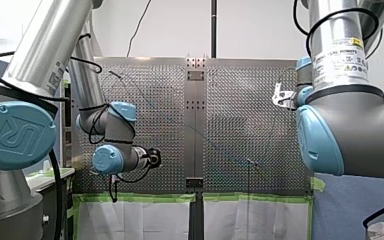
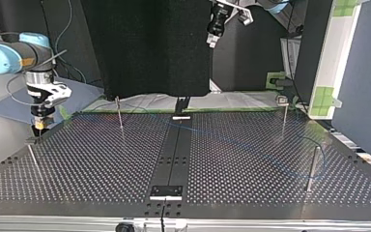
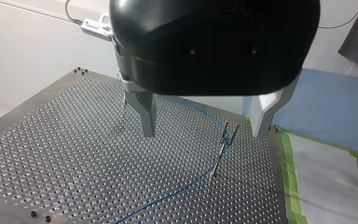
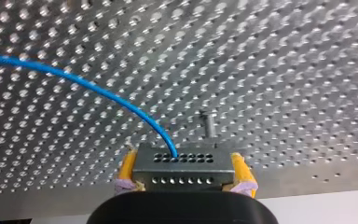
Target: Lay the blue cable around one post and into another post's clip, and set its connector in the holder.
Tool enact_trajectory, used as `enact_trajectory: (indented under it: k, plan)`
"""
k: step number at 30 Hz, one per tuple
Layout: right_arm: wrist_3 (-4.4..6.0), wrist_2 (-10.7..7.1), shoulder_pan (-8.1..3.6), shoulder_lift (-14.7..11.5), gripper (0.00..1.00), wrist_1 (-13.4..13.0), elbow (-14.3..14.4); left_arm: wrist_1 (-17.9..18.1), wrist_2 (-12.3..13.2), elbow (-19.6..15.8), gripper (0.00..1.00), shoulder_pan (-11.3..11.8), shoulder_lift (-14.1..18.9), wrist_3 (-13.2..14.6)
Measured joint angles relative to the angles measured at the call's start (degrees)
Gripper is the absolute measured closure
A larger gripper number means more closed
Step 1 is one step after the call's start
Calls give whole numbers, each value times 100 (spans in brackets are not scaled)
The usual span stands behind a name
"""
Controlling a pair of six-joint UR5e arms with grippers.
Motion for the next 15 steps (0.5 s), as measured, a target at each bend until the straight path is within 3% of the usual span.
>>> enact_trajectory:
  k: [8, 15]
  plan:
    - [61, -31, -4, -275, 79, 370, -16, -2, 2, 1, 0, -6, 0, -3]
    - [39, -11, -24, -75, 79, 573, -17, -28, -1, -2, 0, -6, 0, -2]
